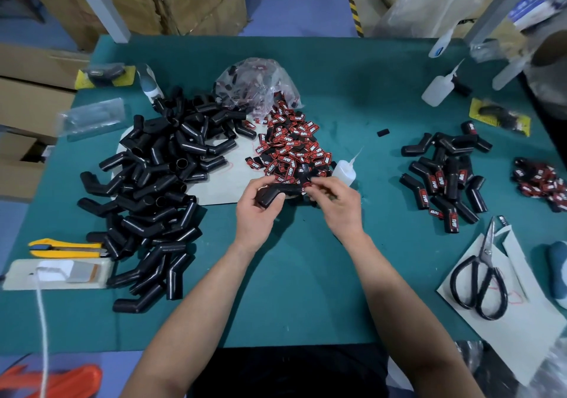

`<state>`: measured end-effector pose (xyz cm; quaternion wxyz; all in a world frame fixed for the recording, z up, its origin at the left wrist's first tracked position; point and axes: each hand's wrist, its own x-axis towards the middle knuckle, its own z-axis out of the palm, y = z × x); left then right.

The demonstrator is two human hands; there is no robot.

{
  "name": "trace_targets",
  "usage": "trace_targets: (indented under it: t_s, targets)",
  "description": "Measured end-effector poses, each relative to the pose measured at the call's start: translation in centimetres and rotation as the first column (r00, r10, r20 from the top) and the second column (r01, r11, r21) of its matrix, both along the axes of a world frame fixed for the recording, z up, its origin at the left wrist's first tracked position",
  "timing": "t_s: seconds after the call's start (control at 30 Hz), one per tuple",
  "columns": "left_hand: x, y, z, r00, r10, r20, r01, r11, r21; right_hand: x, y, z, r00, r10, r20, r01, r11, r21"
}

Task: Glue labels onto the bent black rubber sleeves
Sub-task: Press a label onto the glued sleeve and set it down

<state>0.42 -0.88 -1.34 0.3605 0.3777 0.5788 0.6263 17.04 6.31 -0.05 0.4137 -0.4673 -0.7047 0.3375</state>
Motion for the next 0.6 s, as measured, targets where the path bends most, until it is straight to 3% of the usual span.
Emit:
trace_targets:
  t_s: [0.07,0.27,0.6]
  targets:
    - [0.2,-0.1,0.0,1.000,0.002,-0.012,-0.002,1.000,-0.010,0.0,-0.3,0.6,0.995,-0.031,-0.092,0.033,0.999,0.024]
    - [0.3,-0.2,-0.4,0.995,-0.072,-0.068,0.072,0.997,-0.002,0.0,-1.2,1.5,0.989,0.149,-0.005,-0.147,0.980,0.135]
    - [0.2,0.1,-0.4,0.999,-0.047,-0.024,0.046,0.998,-0.049,-0.1,-1.5,1.9,0.982,0.185,0.041,-0.189,0.976,0.107]
